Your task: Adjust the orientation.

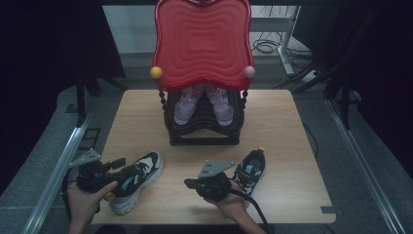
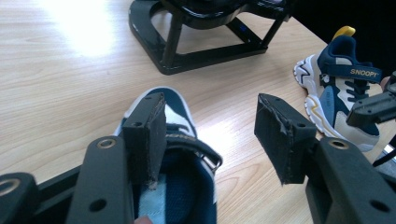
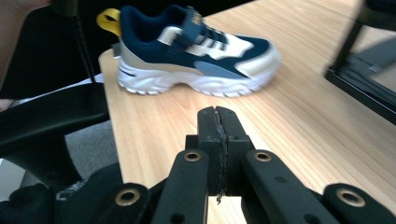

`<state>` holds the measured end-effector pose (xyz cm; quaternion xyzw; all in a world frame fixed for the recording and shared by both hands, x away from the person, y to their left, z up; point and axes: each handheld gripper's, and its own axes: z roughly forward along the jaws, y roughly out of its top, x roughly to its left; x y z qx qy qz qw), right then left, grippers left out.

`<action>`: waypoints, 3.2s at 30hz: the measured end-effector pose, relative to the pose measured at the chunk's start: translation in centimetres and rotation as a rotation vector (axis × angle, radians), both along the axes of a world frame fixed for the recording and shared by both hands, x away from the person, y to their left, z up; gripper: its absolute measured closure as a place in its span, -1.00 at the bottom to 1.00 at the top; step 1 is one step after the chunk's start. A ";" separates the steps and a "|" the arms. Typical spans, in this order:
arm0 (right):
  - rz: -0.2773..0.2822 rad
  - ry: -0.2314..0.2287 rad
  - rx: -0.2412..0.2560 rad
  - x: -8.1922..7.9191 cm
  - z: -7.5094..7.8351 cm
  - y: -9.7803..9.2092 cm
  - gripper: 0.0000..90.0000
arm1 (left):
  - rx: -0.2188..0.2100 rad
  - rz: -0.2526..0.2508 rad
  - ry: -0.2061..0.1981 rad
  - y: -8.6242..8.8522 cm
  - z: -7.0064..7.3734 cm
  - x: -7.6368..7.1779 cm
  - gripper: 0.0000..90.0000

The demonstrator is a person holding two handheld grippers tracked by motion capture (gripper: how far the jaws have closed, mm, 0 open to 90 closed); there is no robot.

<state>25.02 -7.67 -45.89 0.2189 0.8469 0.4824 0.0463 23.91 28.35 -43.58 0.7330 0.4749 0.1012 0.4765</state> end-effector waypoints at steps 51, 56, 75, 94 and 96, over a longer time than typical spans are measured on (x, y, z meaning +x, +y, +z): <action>-0.364 0.016 -0.002 -3.7 -2.1 -17.2 0.97 | 0.009 -0.086 0.020 -3.6 -0.6 1.4 -0.04; -0.339 0.019 -0.016 -4.0 -2.5 -16.9 0.97 | 0.011 -0.083 0.024 -3.6 -0.8 1.5 -0.04; -0.311 0.075 -0.062 -4.9 -4.9 -17.1 0.97 | 0.014 -0.078 0.029 -3.4 -0.9 1.4 -0.05; -0.275 0.099 -0.089 -5.2 -6.1 -16.1 0.98 | 0.016 -0.074 0.034 -3.3 -1.1 1.4 -0.05; -0.277 0.098 -0.091 -5.2 -6.1 -15.9 0.98 | 0.017 -0.073 0.031 -3.2 -1.1 1.3 -0.06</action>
